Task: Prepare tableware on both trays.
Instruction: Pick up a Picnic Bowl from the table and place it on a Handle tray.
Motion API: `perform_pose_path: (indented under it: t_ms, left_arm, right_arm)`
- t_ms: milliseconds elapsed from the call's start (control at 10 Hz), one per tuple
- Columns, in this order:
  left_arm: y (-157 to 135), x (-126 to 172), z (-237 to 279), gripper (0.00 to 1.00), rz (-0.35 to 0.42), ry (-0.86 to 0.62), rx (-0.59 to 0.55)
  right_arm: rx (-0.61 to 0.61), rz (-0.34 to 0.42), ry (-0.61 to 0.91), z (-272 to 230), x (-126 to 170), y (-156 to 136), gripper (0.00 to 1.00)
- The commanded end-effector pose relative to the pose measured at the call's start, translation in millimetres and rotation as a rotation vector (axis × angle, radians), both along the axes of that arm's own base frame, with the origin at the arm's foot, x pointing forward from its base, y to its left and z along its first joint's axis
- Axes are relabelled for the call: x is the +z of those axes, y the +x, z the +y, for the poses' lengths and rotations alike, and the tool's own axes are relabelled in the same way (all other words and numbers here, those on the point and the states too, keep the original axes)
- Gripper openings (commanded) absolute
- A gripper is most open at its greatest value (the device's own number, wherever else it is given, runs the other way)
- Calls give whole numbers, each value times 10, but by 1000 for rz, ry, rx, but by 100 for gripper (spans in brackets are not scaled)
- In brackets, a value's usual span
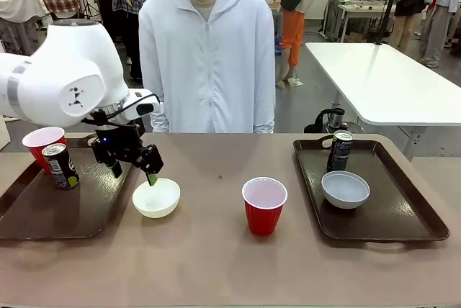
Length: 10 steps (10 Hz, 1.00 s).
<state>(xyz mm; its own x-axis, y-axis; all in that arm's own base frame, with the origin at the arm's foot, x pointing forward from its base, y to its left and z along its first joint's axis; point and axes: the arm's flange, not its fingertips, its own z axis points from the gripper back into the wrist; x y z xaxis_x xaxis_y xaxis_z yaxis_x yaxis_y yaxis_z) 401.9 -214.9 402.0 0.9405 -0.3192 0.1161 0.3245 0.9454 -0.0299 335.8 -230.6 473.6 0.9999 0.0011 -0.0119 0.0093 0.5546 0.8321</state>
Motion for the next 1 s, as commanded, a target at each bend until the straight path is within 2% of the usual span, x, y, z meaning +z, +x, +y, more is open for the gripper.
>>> perform_pose_path:
  t_ms: [0,300,700,900]
  left_arm:
    - [68,-114,-27,100,-30,10,27]
    - [205,-344,32,100,-24,1,23]
    - [317,-498,54,100,-17,24,30]
    - [333,-524,54,55,-19,42,20]
  right_arm:
    - [0,-4,11,17,20,0,95]
    - [0,-4,11,17,20,0,95]
    - [0,-4,11,17,20,0,95]
    - [0,-4,11,17,20,0,95]
